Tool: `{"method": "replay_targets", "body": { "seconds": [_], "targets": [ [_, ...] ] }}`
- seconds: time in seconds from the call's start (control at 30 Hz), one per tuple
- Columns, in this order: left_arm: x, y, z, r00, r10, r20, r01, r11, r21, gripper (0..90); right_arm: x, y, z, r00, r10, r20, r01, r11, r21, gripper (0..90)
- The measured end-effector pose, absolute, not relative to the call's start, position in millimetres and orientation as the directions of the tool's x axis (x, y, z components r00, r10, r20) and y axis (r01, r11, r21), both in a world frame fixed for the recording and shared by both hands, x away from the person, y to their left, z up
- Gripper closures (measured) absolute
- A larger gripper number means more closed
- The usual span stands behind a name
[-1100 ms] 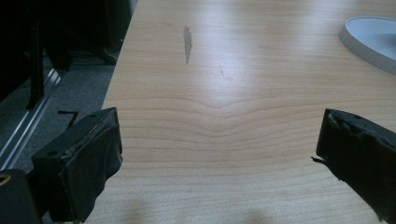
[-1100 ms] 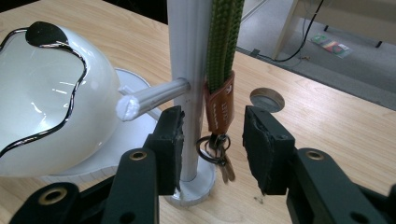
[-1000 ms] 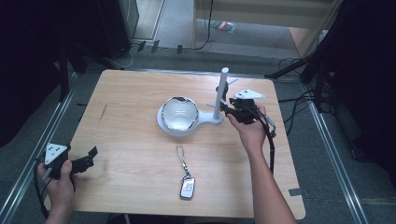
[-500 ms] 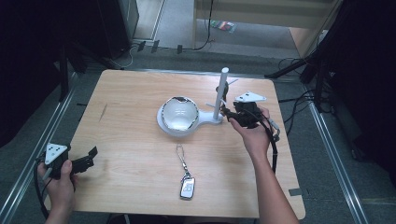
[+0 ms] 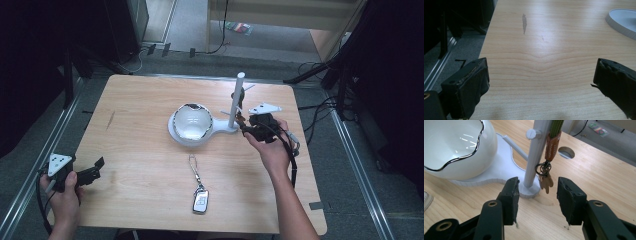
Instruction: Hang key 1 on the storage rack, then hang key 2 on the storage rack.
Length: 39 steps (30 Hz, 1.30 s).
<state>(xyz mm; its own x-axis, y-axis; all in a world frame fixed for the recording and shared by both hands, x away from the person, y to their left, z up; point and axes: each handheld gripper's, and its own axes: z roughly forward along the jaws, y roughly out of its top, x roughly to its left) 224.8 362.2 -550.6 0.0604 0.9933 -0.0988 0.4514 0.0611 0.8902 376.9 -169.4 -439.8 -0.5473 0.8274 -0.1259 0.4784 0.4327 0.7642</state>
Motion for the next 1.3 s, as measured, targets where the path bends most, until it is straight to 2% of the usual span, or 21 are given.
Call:
{"method": "replay_targets", "body": {
  "seconds": [0.43,0.7,1.3],
  "targets": [
    [225,362,-551,0.062,0.993,-0.098,0.451,0.06,0.89,0.6,363,-167,-441,-0.538,0.835,-0.115,0.512,0.432,0.742,52.8],
    [225,362,-551,0.062,0.993,-0.097,0.447,0.059,0.892,0.6,355,-165,-446,-0.56,0.818,-0.132,0.521,0.471,0.711,52.8],
    [225,361,-551,0.062,0.994,-0.092,0.45,0.054,0.891,0.6,339,-148,-458,-0.623,0.779,-0.077,0.56,0.512,0.652,56.0]
  ]
}}
